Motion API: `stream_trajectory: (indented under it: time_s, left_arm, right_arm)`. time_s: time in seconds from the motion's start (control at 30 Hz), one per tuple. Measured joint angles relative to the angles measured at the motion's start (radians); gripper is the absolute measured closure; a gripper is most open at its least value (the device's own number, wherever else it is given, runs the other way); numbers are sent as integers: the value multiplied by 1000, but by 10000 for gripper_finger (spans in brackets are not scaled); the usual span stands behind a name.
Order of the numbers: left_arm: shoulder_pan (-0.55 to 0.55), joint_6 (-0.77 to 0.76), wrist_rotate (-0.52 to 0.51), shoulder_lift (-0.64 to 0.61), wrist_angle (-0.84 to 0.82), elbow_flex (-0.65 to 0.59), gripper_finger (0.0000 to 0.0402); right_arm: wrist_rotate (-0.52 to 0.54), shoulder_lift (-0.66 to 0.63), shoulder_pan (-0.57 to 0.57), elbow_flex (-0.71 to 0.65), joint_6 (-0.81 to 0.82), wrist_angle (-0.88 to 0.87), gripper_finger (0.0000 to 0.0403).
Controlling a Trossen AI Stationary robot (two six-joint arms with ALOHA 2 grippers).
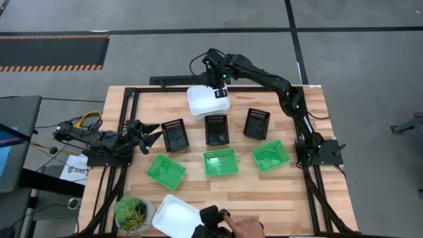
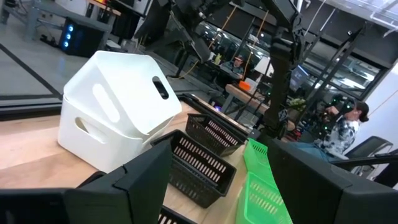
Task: Stack baskets by color
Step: Stack the bottom right white bin on the top white bin
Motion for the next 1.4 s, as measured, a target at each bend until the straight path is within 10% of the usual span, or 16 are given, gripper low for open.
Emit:
stream_trajectory:
  time_s: [1.4]
  left_arm:
    - [0,-5,10,0,0,0,145]
  right_arm:
    - [-67,-13,137,-253,288,66,256]
